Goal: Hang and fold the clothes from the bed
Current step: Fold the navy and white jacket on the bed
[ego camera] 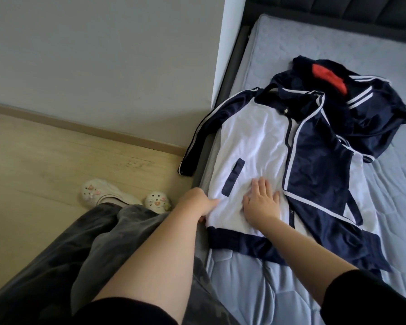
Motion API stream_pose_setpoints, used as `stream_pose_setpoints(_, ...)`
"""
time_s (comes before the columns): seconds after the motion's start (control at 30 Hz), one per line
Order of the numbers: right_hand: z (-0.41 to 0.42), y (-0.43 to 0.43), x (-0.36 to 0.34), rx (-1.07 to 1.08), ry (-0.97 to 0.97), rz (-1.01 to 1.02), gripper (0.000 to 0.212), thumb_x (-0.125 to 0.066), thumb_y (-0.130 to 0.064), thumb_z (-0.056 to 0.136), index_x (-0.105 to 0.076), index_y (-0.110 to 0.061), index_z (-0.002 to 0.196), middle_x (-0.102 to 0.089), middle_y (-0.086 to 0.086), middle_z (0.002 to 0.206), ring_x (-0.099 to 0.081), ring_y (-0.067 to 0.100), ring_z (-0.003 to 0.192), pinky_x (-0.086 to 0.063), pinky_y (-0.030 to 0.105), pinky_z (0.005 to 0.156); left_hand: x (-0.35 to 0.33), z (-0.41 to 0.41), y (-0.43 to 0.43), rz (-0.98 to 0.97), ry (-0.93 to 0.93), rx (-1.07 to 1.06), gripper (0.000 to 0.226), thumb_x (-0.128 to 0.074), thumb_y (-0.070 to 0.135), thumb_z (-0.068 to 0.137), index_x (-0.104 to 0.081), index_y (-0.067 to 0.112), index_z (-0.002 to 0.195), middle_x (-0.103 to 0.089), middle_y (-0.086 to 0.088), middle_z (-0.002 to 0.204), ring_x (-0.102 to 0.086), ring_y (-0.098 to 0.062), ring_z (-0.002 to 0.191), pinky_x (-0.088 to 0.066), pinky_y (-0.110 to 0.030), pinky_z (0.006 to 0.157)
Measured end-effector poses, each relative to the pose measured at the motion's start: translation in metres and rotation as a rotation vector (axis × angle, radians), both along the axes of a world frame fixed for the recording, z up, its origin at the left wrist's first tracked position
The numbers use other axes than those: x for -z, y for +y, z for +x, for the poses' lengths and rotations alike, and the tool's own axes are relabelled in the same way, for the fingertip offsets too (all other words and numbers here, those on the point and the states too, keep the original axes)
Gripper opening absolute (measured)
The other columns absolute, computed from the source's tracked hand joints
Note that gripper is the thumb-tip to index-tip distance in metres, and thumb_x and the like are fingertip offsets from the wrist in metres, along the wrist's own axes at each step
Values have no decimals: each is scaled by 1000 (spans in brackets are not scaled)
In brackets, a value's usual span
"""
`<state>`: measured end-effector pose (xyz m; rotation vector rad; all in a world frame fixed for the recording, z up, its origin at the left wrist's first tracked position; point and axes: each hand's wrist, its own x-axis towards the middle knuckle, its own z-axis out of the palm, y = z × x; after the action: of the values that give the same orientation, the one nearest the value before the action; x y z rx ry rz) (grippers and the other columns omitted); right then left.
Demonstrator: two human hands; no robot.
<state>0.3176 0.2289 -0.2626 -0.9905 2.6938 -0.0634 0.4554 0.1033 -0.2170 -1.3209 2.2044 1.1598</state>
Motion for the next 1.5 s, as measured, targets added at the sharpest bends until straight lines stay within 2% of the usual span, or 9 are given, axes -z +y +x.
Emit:
stream_pose_setpoints(0.27,-21,-39,-22,-80,79,-103,61,-22,-37,102,3,-13,152,15,8,159,15,21,146,6,44,117,29,-48,-22,4,292,-247,19,-61,25,85,-52,16,71,-54,2,72,-56,-22,74,-37,-26,56)
stream_pose_setpoints(0.4,-49,-86,-29,10,4,-149,61,-23,-40,101,2,-17,152,17,4,159,15,22,146,0,58,114,37,-73,-41,405,456,-702,31,-65,26,86,-63,2,106,-65,-9,99,-63,-29,94,-52,-35,84)
stream_pose_setpoints(0.53,-83,-132,-28,102,-25,-211,61,-22,-39,99,0,-17,152,14,2,159,13,21,146,0,58,113,35,-90,-73,816,668,-918,25,-62,10,90,-57,4,114,-65,-7,87,-62,-18,75,-51,-28,60)
stream_pose_setpoints(0.7,-114,-156,-7,96,79,-197,61,-22,-36,98,-4,-16,153,9,4,160,10,21,147,4,55,114,54,-119,-96,561,574,-881,31,-61,-2,83,-63,5,113,-66,-15,91,-59,-24,78,-51,-34,73)
stream_pose_setpoints(0.9,-108,-146,30,66,191,-268,61,-31,-29,97,-13,-16,152,-3,10,160,3,26,147,6,54,114,57,-151,-107,311,502,-707,19,-61,27,81,-61,11,69,-65,-9,76,-61,-27,72,-54,-40,74)
stream_pose_setpoints(1.07,-110,-148,35,67,234,-306,60,-37,-28,96,-19,-13,151,-10,12,159,-3,29,147,2,55,114,51,-173,-125,412,628,-849,19,-52,1,82,-60,18,80,-62,-2,51,-57,-15,47,-47,-25,48)
stream_pose_setpoints(1.17,-110,-149,36,66,247,-321,59,-37,-28,97,-21,-14,151,-11,12,159,-4,29,147,2,54,114,47,-191,-137,736,755,-1127,16,-47,-1,92,-57,3,80,-63,-12,77,-63,-22,68,-54,-29,64)
stream_pose_setpoints(1.33,-110,-149,39,69,260,-342,58,-39,-27,96,-24,-13,150,-13,13,159,-7,30,147,1,54,115,36,-194,-155,1231,1157,-1269,42,-47,14,96,-37,2,135,-40,-22,141,-41,-33,131,-36,-41,108)
stream_pose_setpoints(1.5,-110,-150,41,61,281,-354,58,-42,-25,94,-29,-12,148,-19,15,157,-11,33,146,-2,55,114,42,-187,-169,1524,1379,-1452,55,-55,24,92,-36,-3,136,-46,-22,130,-46,-33,124,-36,-45,106)
